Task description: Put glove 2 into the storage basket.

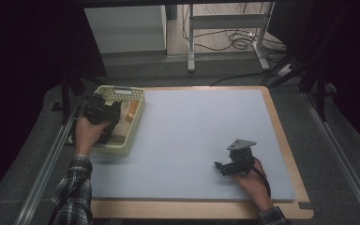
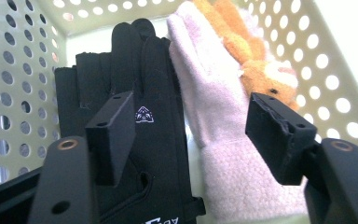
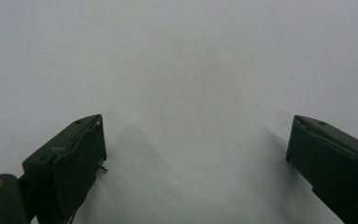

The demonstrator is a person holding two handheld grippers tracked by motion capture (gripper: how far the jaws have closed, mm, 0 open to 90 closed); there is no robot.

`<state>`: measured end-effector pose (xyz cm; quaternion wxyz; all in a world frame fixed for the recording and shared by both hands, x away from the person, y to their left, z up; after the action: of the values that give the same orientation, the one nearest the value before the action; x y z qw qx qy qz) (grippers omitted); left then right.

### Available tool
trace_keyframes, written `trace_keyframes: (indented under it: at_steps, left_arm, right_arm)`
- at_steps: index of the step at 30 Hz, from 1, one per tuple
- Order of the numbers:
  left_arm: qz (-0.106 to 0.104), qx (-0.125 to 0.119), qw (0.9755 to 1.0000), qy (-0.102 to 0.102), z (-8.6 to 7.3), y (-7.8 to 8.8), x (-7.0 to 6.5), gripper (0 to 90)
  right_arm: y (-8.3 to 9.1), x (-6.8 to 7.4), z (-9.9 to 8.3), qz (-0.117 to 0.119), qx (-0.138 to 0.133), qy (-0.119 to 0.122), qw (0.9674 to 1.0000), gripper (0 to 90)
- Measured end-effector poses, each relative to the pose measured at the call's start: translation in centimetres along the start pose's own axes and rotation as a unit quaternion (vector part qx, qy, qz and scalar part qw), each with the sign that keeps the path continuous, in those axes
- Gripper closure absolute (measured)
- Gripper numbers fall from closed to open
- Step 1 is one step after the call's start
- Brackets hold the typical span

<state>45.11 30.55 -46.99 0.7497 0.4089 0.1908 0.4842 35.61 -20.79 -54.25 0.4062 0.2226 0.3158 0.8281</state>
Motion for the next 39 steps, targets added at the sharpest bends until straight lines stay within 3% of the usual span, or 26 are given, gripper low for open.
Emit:
trace_keyframes:
  at_steps: [9,23,39]
  left_arm:
    - [-0.013,-0.027,0.9995,0.007,-0.5,1.0,-0.1,24.6]
    - [-0.028,-0.056,0.998,-0.012,-0.9,2.4,-1.4,10.9]
    - [-0.064,-0.089,0.9936,-0.027,-1.6,3.8,-3.2,5.5]
  right_arm:
    - [0.0,0.0,0.0,0.0,0.0,0.0,1.0,4.3]
    - [0.0,0.0,0.0,-0.001,-0.001,0.0,1.0,4.3]
    - [0.0,0.1,0.0,-0.002,-0.001,0.002,1.0,4.3]
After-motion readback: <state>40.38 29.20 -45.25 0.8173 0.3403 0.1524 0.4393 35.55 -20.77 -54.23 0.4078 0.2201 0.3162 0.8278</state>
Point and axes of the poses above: each handheld gripper's, and its own axes: y roughly backward along the jaws, z roughly out of its top, x roughly to its left, the point moved 1 cm from there along -y, roughly forward along the jaws, and after that the axes turned 14 degrees about -y, right-handed, at the moved point
